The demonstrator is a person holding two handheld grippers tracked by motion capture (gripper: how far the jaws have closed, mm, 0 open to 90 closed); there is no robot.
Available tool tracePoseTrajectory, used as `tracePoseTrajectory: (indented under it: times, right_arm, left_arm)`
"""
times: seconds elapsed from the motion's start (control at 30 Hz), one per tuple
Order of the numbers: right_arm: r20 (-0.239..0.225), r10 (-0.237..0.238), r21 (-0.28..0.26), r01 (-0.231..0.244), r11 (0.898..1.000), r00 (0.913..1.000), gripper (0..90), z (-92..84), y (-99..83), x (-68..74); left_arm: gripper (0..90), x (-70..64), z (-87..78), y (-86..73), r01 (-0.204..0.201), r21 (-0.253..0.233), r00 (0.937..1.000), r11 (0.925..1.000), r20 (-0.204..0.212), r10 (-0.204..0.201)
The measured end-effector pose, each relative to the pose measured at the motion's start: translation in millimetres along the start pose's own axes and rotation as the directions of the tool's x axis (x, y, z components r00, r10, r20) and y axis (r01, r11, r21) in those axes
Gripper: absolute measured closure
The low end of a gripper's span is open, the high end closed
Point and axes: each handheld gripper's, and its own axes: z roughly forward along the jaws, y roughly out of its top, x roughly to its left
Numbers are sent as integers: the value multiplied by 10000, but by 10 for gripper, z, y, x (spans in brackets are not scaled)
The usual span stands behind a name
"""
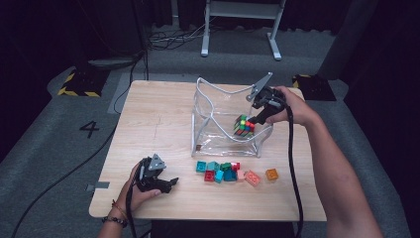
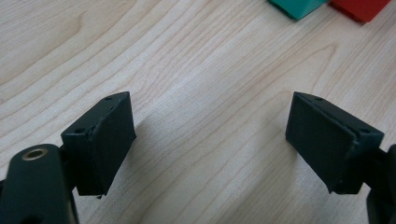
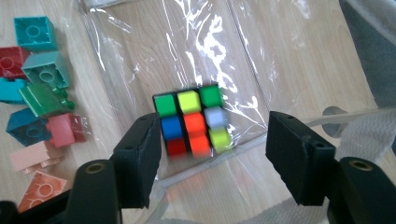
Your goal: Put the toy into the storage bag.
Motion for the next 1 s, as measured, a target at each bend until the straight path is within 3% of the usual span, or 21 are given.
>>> tracePoseTrajectory:
  times: [0.33, 0.57, 0.73, 1.0]
  right_arm:
    - [67, 59, -434, -56, 9990, 10000, 391, -38, -43, -6]
    - [230, 286, -1140, -258, 9931, 9993, 380, -124, -92, 17]
    - [450, 395, -1923, -301, 9809, 9982, 365, -206, -151, 56]
    - [701, 920, -3047, -665, 9501, 9933, 340, -365, -269, 127]
  left_arm:
    - [158, 0, -1, 1, 0, 16, 10000, 10000, 4, 0]
    - [158, 1, -1, 1, -3, 17, 10000, 10000, 11, 3]
    - [158, 1, -1, 1, -7, 14, 10000, 10000, 9, 7]
    - [158, 0, -1, 1, -4, 18, 10000, 10000, 4, 4]
